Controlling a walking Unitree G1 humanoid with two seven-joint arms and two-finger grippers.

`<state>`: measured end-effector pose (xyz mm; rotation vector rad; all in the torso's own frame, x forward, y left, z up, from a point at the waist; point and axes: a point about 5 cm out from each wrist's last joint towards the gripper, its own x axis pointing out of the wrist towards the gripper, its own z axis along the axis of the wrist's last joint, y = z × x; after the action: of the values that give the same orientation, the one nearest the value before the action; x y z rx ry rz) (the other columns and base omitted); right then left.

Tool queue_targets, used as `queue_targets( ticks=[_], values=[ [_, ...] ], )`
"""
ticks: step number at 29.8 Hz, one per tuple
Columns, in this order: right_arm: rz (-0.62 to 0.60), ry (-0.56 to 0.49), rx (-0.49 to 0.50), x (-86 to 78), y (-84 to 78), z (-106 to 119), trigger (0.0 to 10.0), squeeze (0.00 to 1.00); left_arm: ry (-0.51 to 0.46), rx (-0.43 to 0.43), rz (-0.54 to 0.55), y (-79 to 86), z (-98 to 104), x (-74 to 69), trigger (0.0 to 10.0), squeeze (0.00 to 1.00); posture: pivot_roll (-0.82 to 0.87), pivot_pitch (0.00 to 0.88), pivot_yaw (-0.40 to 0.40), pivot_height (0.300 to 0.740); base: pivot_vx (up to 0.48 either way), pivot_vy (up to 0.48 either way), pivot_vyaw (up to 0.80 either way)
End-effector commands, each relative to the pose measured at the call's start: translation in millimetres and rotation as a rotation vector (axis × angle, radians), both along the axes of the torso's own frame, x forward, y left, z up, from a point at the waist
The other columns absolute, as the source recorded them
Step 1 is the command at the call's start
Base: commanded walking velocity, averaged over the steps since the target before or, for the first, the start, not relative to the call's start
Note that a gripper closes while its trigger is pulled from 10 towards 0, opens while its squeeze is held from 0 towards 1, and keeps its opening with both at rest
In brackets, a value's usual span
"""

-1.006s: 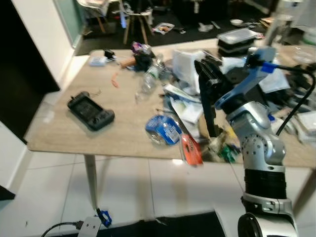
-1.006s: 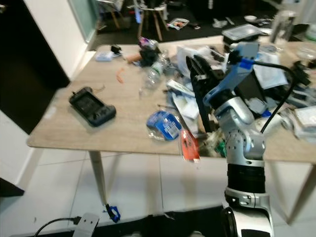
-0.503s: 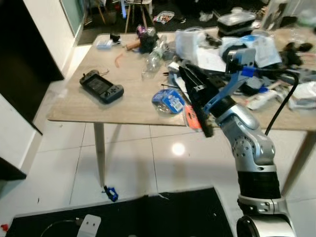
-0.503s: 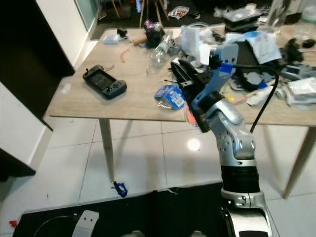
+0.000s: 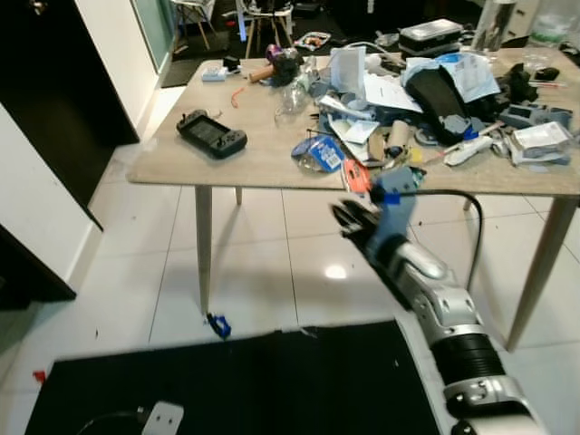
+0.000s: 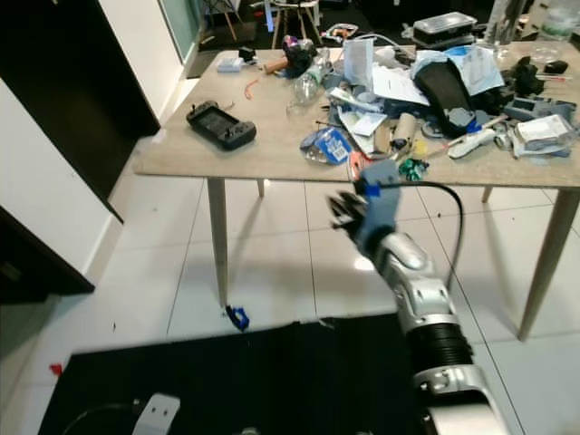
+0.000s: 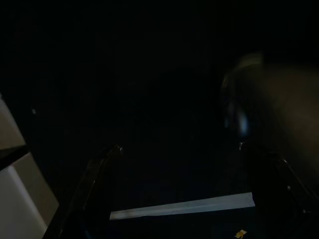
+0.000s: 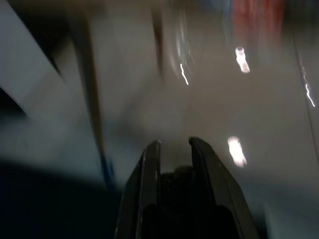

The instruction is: Picking trash to rubbish bin

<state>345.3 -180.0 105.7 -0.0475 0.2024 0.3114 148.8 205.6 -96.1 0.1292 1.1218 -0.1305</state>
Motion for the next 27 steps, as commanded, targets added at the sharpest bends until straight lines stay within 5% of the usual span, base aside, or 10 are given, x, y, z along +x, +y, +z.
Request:
queue_targets(
  ticks=[1, 4, 7, 9, 11, 13, 14, 15, 20, 27],
  values=[
    [0.008, 0.033, -0.008, -4.4, 5.9, -13, 10.0, 0.00, 0.037, 0.012, 0.001, 5.2, -3, -11.7, 10.0, 0.00, 0.00, 0.103, 0.086, 0.740, -0.326, 0.000, 0.00],
    [-0.107, 0.171, -0.067, -21.7, -19.6, -52, 10.0, 0.00, 0.038, 0.012, 0.001, 5.1, -3, -11.9, 10.0, 0.00, 0.00, 0.103, 0.086, 0.740, -0.322, 0.000, 0.00],
    [-0.307, 0.392, -0.093, -67.0, -55.8, -106, 10.0, 0.00, 0.040, 0.013, -0.003, 5.4, -4, -12.3, 10.0, 0.00, 0.00, 0.106, 0.087, 0.740, -0.296, 0.000, 0.00],
    [-0.307, 0.392, -0.093, -67.0, -55.8, -106, 10.0, 0.00, 0.040, 0.013, -0.003, 5.4, -4, -12.3, 10.0, 0.00, 0.00, 0.106, 0.087, 0.740, -0.274, 0.000, 0.00],
    [-0.381, 0.498, -0.096, -94.8, -65.0, -130, 10.0, 0.00, 0.039, 0.014, -0.008, 5.4, -4, -12.3, 10.0, 0.00, 0.01, 0.107, 0.088, 0.740, -0.120, 0.000, 0.00],
    [-0.456, 0.610, -0.072, -127.3, -67.9, -155, 10.0, 0.00, 0.036, 0.017, -0.011, 6.5, -3, -11.6, 10.0, 0.00, 0.01, 0.105, 0.089, 0.740, 0.000, 0.000, 0.00],
    [-0.456, 0.610, -0.072, -127.3, -67.9, -155, 10.0, 0.00, 0.036, 0.017, -0.011, 6.5, -3, -11.6, 10.0, 0.00, 0.01, 0.105, 0.089, 0.740, 0.000, 0.000, 0.00],
    [-0.517, 0.719, -0.056, -159.3, -66.0, -175, 10.0, 0.00, 0.032, 0.021, -0.015, 8.2, -2, -10.3, 10.0, 0.00, 0.01, 0.105, 0.089, 0.740, 0.000, 0.000, 0.00],
    [-0.529, 0.870, -0.067, -202.6, -55.1, -198, 10.0, 0.00, 0.028, 0.022, -0.017, 9.6, -2, -9.3, 10.0, 0.00, 0.01, 0.100, 0.090, 0.740, 0.000, 0.000, 0.00],
    [-0.517, 0.953, -0.086, -223.7, -47.6, -208, 10.0, 0.00, 0.026, 0.022, -0.020, 9.0, -2, -9.1, 10.0, 0.00, 0.01, 0.092, 0.090, 0.740, 0.000, 0.000, 0.00]
  ],
)
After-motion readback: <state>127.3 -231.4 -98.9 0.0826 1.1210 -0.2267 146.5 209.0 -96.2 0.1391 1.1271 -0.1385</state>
